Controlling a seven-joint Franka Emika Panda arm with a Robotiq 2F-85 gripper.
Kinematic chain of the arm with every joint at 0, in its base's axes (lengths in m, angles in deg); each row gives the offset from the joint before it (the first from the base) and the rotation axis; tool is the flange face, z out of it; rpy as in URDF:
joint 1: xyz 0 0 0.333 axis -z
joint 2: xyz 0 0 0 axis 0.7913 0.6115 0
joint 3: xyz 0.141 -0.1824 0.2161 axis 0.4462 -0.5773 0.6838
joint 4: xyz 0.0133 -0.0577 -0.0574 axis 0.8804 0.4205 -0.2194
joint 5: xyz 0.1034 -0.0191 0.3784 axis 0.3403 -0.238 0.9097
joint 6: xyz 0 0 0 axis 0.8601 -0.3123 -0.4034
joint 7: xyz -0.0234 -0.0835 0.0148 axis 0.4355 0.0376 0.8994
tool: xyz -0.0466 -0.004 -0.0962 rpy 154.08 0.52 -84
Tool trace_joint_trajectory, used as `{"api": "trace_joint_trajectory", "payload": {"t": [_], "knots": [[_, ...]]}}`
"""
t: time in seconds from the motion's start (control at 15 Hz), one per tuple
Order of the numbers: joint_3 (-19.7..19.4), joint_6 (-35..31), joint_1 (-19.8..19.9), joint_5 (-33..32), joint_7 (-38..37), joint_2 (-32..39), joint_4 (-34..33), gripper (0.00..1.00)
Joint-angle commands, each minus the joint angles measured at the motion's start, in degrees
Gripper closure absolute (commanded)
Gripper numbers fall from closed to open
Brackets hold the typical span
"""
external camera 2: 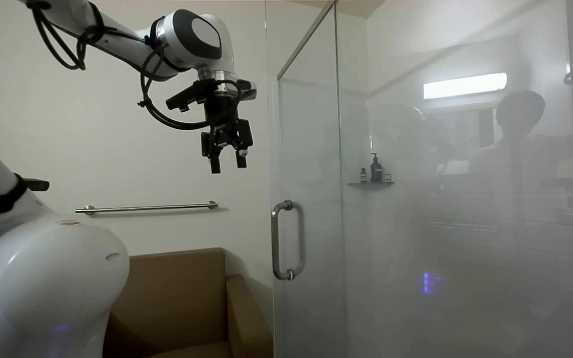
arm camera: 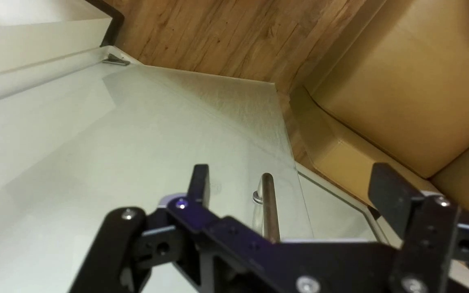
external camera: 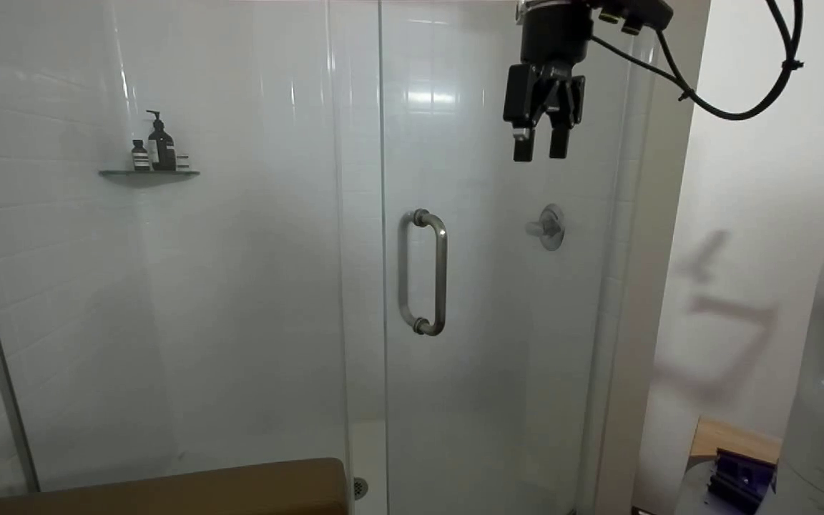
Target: Open the shower door
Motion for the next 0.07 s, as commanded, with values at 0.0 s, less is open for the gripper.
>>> {"api": "trace_joint_trajectory", "payload": {"t": [0.0], "knots": [[-0.52,0.1,-0.79,-0.39,-0.4,0.14,-0.13,0.0]]}}
